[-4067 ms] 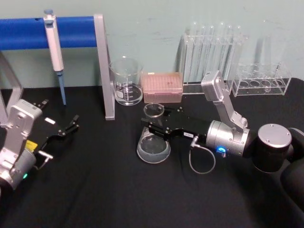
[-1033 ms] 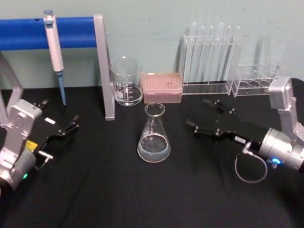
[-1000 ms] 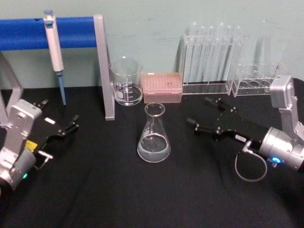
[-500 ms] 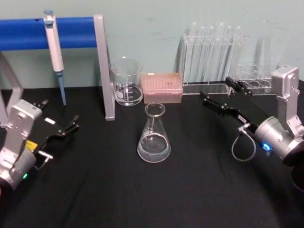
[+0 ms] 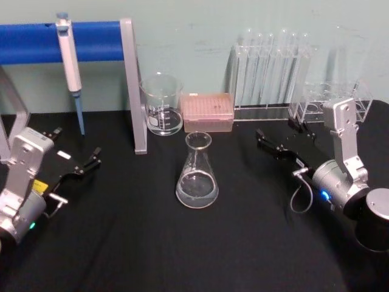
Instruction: Grasp the erlenmeyer flask with one hand, shake it three times, then place it back.
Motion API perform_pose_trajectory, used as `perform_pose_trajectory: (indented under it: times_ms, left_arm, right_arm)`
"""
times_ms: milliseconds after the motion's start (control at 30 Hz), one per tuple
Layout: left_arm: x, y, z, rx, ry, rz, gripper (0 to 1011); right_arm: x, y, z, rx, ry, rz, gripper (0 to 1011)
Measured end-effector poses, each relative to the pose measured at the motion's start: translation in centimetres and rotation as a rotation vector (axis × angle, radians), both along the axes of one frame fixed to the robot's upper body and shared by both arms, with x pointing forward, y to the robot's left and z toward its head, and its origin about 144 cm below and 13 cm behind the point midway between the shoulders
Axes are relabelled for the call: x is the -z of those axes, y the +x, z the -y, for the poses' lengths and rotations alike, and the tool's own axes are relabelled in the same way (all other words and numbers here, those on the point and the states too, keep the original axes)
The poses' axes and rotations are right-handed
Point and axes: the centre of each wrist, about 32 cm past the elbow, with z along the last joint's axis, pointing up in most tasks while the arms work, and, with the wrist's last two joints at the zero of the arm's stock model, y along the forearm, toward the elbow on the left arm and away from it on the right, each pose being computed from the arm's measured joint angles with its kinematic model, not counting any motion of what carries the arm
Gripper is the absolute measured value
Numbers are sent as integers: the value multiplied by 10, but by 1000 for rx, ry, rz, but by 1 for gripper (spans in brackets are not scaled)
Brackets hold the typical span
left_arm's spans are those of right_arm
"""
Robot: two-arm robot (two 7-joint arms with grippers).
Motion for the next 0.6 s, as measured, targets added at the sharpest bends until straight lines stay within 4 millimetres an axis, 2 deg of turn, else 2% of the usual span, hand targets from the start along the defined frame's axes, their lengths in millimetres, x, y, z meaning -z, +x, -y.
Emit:
perform_pose_trajectory:
  times_ms: [200, 600]
  left_arm:
    - [0, 0, 0, 0, 0, 0, 1001]
    - [0, 0, 0, 0, 0, 0, 1001]
  right_arm:
    - [9, 2, -1, 0, -20, -45, 1000]
    - [8, 2, -1, -3, -20, -40, 1000]
